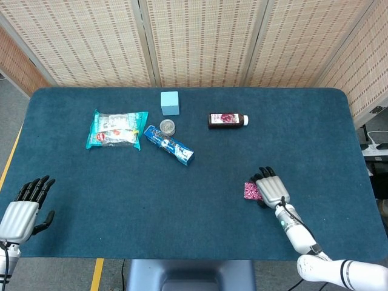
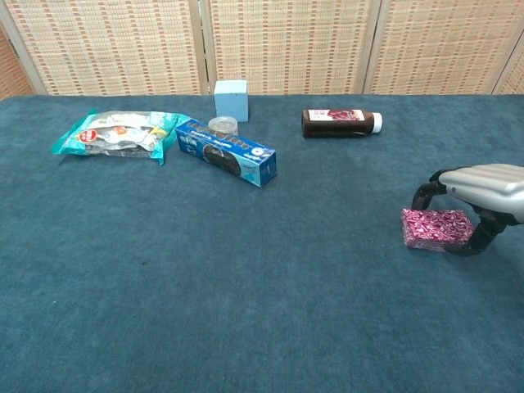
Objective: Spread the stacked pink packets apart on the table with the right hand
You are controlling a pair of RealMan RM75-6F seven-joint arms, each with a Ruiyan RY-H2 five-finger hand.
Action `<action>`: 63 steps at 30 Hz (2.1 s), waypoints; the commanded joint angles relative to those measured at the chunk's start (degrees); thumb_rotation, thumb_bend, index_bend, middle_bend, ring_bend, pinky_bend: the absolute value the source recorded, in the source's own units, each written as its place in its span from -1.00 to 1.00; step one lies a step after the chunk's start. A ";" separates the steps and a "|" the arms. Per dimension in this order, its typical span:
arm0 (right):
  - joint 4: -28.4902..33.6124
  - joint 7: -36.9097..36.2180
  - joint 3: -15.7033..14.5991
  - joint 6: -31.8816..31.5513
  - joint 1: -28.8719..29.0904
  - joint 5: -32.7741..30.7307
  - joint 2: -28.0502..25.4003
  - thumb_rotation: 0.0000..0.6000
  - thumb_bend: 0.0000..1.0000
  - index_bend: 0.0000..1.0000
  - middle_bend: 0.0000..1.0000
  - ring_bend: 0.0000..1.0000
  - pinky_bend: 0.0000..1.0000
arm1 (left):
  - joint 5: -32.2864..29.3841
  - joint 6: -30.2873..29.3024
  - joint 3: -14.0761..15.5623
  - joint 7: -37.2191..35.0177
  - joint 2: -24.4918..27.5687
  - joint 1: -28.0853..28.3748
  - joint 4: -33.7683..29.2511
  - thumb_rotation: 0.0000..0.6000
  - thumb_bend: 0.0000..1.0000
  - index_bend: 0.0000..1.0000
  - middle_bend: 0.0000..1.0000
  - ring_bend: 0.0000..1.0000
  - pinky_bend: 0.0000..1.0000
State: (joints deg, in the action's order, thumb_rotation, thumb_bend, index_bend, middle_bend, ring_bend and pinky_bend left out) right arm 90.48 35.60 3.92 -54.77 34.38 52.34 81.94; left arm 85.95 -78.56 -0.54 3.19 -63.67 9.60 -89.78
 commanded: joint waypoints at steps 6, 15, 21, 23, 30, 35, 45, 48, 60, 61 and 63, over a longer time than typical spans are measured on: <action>-0.24 0.89 -0.33 -2.16 0.17 -0.41 1.07 1.00 -0.55 -0.27 -0.45 -0.84 -1.00 | -0.30 0.49 -0.16 -0.25 -0.10 0.30 0.42 1.00 -0.13 -1.00 -1.00 -1.00 -0.78; -0.36 2.22 -0.56 -3.70 0.53 -0.90 2.07 1.00 -0.55 -0.02 -0.30 -0.71 -1.00 | -0.08 0.39 -0.01 -0.24 -0.02 0.28 0.30 1.00 -0.13 -1.00 -1.00 -1.00 -0.78; -0.25 3.61 -0.76 -5.04 0.66 -1.17 2.67 1.00 -0.54 0.16 -0.19 -0.61 -1.00 | -0.01 0.28 0.01 -0.44 0.00 0.25 0.40 1.00 -0.14 -1.00 -1.00 -1.00 -0.78; -0.08 4.32 -0.94 -5.37 0.74 -1.24 2.60 1.00 -0.54 0.18 -0.19 -0.60 -1.00 | 0.04 0.22 0.05 -0.46 0.01 0.21 0.41 1.00 -0.14 -1.00 -1.00 -1.00 -0.78; 2.37 5.20 -1.20 -7.67 0.39 0.13 1.55 1.00 -0.53 0.24 -0.19 -0.58 -1.00 | 0.16 0.01 0.07 -0.54 0.04 0.15 0.37 1.00 -0.14 -1.00 -1.00 -1.00 -0.78; 6.61 6.76 -1.96 -10.98 -0.23 3.47 0.16 1.00 -0.54 0.25 -0.19 -0.58 -1.00 | 0.10 -0.06 -0.02 -0.27 0.03 0.18 0.08 1.00 -0.14 -1.00 -1.00 -1.00 -0.78; 10.36 12.62 -1.75 -10.19 2.58 5.04 4.66 1.00 -0.54 0.25 -0.19 -0.58 -1.00 | 0.67 -0.55 0.31 -0.52 0.00 -0.10 0.14 1.00 -0.13 -1.00 -1.00 -1.00 -0.78; 8.65 14.50 -1.36 -9.04 3.90 3.35 7.70 1.00 -0.53 0.22 -0.19 -0.58 -1.00 | 0.80 -0.82 0.26 -0.79 0.13 -0.18 0.03 1.00 -0.13 -1.00 -1.00 -1.00 -0.78; 4.62 15.79 -2.79 -7.16 5.19 2.32 11.65 1.00 -0.54 -1.00 -0.91 -0.99 -1.00 | 0.94 -0.24 0.34 -1.73 0.40 0.12 0.41 1.00 -0.13 -1.00 -1.00 -1.00 -0.78; 4.86 15.88 -2.89 -7.20 5.22 2.37 11.41 1.00 -0.54 -1.00 -0.94 -1.00 -1.00 | 0.89 -0.14 0.31 -1.70 0.36 0.17 0.42 1.00 -0.13 -1.00 -1.00 -1.00 -0.78; 5.59 15.95 -3.17 -7.45 5.14 2.52 10.69 1.00 -0.54 -1.00 -0.97 -1.00 -1.00 | 0.87 -0.26 0.30 -1.63 0.36 0.12 0.37 1.00 -0.13 -1.00 -1.00 -1.00 -0.78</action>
State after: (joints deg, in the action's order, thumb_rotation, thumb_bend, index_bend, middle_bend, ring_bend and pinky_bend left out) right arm 95.72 51.48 0.94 -62.08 39.55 54.77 93.00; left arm 86.81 -78.76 -0.24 1.56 -63.34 9.75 -89.38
